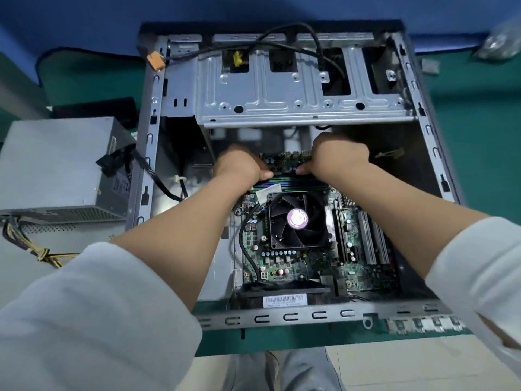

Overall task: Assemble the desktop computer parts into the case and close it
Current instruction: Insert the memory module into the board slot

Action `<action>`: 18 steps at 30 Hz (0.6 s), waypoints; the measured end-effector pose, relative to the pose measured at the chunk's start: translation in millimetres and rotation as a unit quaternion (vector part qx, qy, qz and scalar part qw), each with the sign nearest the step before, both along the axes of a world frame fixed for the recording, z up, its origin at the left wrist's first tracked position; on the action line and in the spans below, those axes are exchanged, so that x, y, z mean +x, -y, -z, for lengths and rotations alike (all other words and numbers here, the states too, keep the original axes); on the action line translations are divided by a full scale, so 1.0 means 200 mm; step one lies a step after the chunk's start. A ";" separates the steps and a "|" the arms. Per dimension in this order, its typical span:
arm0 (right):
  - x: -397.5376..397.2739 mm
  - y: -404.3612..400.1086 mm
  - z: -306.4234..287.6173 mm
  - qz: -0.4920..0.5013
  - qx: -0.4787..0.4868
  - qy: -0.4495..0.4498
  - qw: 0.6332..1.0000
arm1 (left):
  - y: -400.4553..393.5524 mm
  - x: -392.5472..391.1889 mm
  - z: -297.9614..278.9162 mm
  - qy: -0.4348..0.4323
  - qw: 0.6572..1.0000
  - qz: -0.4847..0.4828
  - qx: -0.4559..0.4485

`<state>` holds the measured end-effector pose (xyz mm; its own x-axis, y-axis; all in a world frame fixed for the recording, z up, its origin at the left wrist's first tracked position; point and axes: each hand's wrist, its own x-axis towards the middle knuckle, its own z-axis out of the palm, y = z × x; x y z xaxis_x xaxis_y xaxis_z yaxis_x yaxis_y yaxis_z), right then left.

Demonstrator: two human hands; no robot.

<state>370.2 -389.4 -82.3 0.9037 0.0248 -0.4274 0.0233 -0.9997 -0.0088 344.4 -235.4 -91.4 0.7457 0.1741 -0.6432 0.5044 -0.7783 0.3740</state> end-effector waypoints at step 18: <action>-0.12 0.10 0.01 0.061 0.110 0.024 0.992 | 0.02 -0.11 0.00 0.102 0.994 -0.041 -0.021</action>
